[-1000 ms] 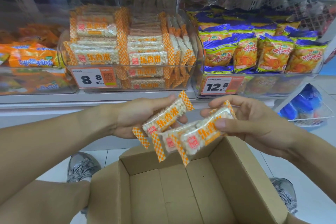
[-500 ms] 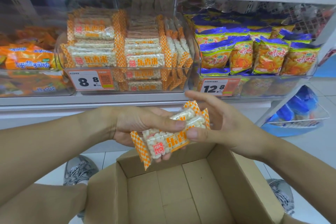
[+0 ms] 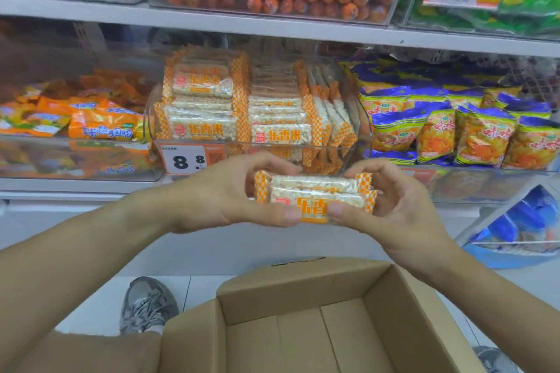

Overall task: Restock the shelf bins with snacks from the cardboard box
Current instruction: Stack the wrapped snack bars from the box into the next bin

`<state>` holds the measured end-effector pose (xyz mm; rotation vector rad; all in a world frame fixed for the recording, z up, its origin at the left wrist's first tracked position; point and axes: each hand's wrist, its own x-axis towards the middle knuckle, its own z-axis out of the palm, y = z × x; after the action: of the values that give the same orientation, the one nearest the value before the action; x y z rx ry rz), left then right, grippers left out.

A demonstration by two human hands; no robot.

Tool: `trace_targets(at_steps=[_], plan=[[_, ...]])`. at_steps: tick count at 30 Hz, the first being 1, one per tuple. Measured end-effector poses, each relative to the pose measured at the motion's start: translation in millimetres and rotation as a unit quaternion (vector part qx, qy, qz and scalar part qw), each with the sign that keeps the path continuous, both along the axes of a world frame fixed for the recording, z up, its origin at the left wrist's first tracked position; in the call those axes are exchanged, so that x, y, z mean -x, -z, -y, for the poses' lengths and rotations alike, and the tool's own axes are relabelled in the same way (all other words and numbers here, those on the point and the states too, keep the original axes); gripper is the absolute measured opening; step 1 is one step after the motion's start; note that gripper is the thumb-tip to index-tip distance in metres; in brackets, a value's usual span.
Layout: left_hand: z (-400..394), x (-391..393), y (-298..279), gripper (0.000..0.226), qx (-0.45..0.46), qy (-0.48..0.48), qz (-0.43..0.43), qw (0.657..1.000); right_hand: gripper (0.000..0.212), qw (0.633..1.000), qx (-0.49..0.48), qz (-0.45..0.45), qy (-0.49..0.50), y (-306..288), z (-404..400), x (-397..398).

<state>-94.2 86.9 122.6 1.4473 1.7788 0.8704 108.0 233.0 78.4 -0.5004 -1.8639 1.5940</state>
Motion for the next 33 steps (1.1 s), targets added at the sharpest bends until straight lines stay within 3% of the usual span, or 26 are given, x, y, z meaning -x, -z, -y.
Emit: trace_targets(at_steps=[2,5,10,12,15,18,21,27,30,33], plan=[[5.2,11.4,-3.1,0.06,-0.052,-0.05,-0.045,0.996,0.056,0.999,-0.042,-0.025,0.002,-6.8,5.6,21.9],[14.9,35.2,-8.7,0.055,-0.161,-0.13,-0.046,0.977,0.047,0.993,-0.113,-0.036,0.007,-20.8,8.8,63.4],[22.0,84.0,-4.6,0.061,-0.274,-0.259,-0.126,0.918,0.042,0.966,-0.256,-0.037,0.03,-41.5,0.4,145.8],[19.8,98.2,-1.0,0.065,-0.298,-0.302,-0.136,0.895,0.044,0.965,-0.258,-0.037,0.042,-43.7,-2.6,177.5],[13.2,114.0,3.3,0.066,-0.291,-0.351,-0.134,0.88,0.047,0.969,-0.246,-0.019,0.031,-44.7,-0.9,213.6],[8.3,128.2,15.2,0.06,-0.236,-0.363,-0.169,0.885,0.037,0.965,-0.25,0.071,0.016,-41.8,0.0,233.2],[6.7,135.5,23.3,0.054,-0.231,-0.343,-0.187,0.891,0.032,0.96,-0.238,0.126,0.07,-42.2,1.6,240.5],[1.0,139.1,28.3,0.055,-0.222,-0.335,-0.175,0.899,0.026,0.944,-0.296,0.093,0.111,-46.8,10.5,239.4],[-0.3,137.6,29.8,0.055,-0.225,-0.338,-0.175,0.897,0.033,0.936,-0.3,0.153,0.099,-45.3,11.1,239.8],[-1.8,140.0,29.2,0.056,-0.226,-0.337,-0.201,0.892,0.05,0.902,-0.383,0.172,0.1,-43.4,13.6,238.6]])
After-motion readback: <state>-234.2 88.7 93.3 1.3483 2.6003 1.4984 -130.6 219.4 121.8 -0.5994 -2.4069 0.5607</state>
